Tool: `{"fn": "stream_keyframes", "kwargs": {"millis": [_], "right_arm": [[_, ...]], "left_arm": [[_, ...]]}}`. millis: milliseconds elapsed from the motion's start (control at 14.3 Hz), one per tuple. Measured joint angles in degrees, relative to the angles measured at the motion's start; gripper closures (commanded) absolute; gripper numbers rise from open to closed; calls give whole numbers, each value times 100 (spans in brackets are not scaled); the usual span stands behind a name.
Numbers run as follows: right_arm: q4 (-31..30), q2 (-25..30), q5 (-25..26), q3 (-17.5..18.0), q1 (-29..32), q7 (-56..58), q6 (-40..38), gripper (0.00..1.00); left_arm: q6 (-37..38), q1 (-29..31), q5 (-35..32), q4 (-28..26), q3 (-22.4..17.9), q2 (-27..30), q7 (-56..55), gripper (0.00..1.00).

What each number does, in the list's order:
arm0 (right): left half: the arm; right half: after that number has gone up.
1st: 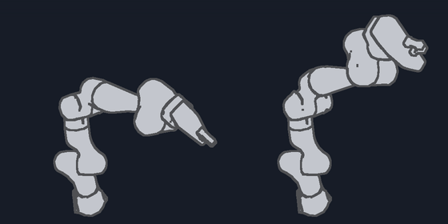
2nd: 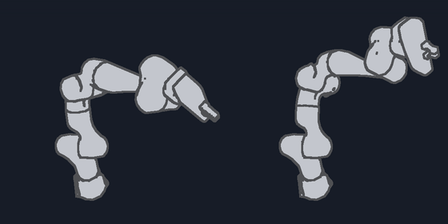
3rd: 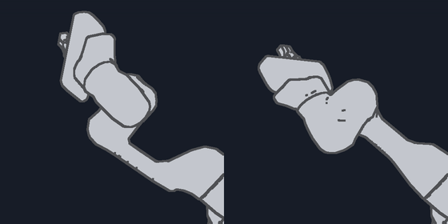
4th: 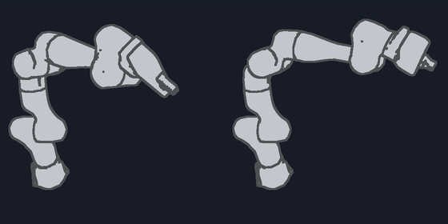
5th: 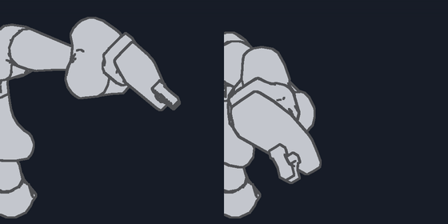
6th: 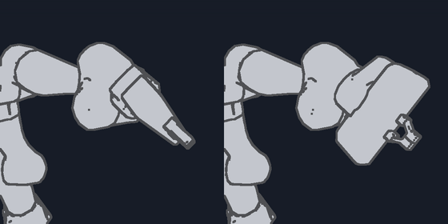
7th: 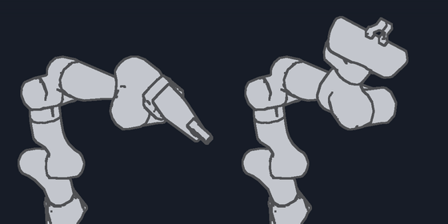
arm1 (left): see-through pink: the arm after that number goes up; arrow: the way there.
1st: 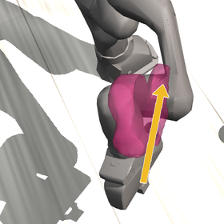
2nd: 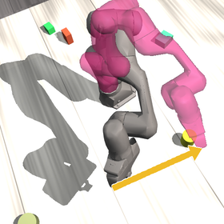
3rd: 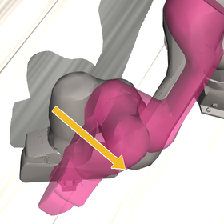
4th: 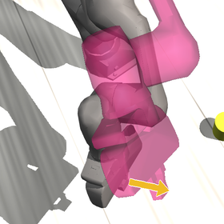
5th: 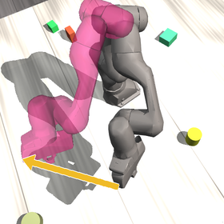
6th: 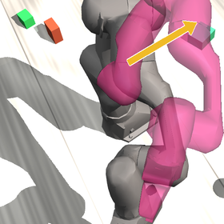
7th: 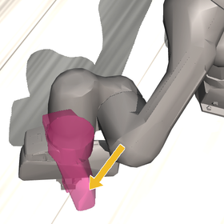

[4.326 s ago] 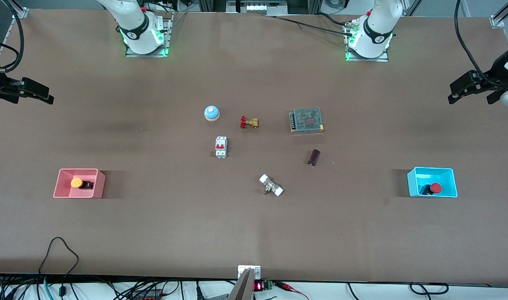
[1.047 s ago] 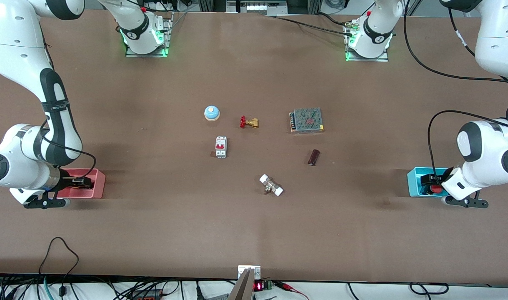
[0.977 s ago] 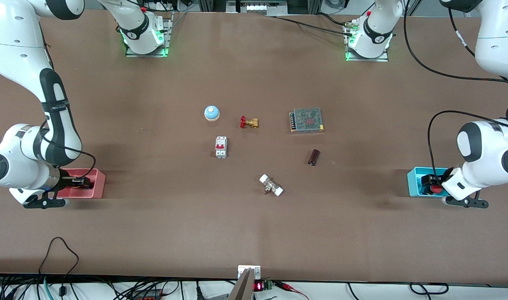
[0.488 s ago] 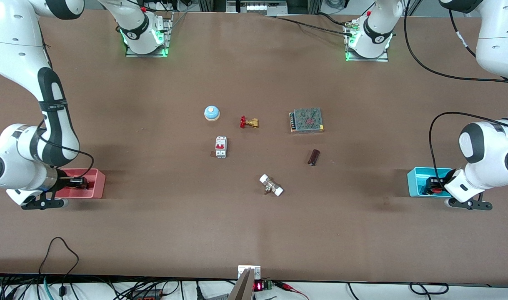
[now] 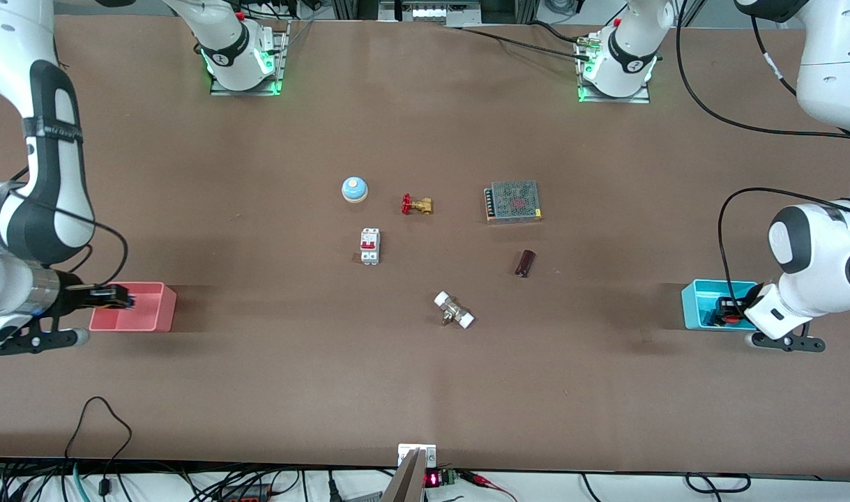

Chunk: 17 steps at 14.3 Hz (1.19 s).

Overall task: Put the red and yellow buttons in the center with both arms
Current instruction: 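Lift the yellow button with the right gripper while the left gripper lifts the red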

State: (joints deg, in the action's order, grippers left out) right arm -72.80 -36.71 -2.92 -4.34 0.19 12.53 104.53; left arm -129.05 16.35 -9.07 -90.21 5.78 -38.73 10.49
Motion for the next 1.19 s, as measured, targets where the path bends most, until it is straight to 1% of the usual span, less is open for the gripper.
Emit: {"fn": "stream_keyframes", "kwargs": {"millis": [140, 349, 488, 628, 837, 1047, 1186], "right_arm": [[-8, -20, -338, 20, -372, -403, -5, 63], [-56, -174, -385, 39, -1161, -1410, 59, 63], [-116, -345, -381, 35, -1539, -1912, 257, 63], [-246, -477, -381, 31, -1663, -2026, 452, 64], [-378, -558, -383, 31, -1704, -2027, 594, 64], [-524, -663, -383, 32, -1851, -2065, 855, 64], [-693, -744, -384, 32, -1926, -2165, 1155, 63]], "left_arm": [[157, 3, -43, 113, -11, 96, 0, 87], [826, -13, -102, 205, -1, 550, 0, 87], [1324, -30, -104, 206, 52, 905, -21, 87], [1749, -69, -104, 200, 202, 1167, -252, 87], [2135, -131, -104, 148, 637, 1297, -822, 87], [2169, -171, -104, -63, 1019, 1292, -1351, 87], [2000, -178, -103, -273, 1237, 1281, -1716, 87]]}}
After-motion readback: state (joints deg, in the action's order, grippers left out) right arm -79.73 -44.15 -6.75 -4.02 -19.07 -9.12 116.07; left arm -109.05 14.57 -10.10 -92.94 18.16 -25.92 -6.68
